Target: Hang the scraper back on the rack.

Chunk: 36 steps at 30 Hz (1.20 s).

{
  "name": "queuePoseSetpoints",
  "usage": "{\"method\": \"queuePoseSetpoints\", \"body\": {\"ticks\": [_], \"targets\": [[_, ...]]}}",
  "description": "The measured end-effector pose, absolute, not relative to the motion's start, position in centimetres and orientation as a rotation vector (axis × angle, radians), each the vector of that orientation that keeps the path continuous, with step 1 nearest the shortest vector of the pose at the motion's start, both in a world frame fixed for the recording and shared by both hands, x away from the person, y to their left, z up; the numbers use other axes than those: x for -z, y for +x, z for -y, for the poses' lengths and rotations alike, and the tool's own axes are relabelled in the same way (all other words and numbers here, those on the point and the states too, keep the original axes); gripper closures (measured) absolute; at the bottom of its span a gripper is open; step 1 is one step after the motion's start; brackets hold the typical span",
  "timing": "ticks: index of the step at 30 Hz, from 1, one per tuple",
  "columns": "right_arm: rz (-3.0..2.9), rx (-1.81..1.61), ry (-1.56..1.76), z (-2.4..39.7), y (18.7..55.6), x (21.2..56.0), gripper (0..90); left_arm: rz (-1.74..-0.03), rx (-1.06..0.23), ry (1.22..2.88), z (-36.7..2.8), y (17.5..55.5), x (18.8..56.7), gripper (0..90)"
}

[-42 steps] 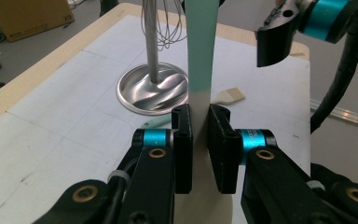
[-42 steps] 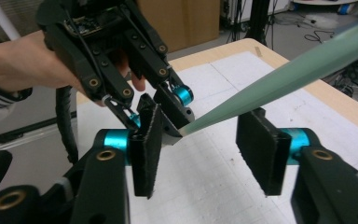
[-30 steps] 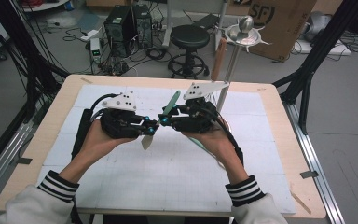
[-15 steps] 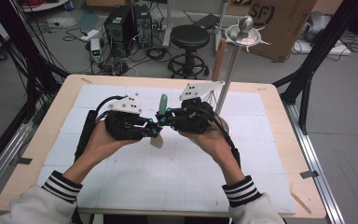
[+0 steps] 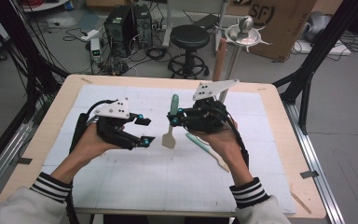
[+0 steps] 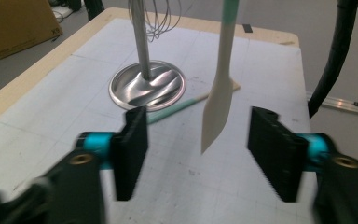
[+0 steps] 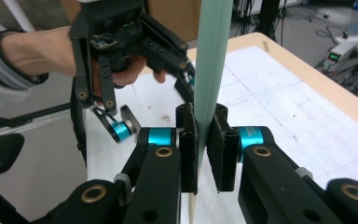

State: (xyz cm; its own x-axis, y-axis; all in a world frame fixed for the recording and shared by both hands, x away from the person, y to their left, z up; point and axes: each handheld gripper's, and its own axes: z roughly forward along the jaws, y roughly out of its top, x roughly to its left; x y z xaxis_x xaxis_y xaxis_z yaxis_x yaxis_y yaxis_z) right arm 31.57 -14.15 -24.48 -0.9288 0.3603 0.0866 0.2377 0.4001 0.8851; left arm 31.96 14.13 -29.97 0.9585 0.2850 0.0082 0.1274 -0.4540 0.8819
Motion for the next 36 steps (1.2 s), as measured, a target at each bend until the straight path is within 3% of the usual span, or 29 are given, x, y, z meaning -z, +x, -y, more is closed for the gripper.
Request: {"method": "queuePoseSetpoints", "body": {"ticks": [3,8,26,36], "targets": [[-2.533,-1.566,0.518,15.1,31.3,24.3,82.9,-0.327,-0.165,2.04,-15.0,32.0,30.6,15.9],[-2.538,-1.556,0.536,17.1,31.2,24.1,83.0,-0.361,-0.171,2.043,-16.8,32.1,31.6,1.6],[-2.561,-1.463,0.576,22.8,30.7,21.8,83.0,-0.366,-0.149,2.016,-21.9,31.2,33.7,1.7],[-2.551,-1.412,0.609,25.6,31.0,19.9,83.0,-0.333,-0.13,2.009,-22.4,30.6,34.9,1.7]]}}
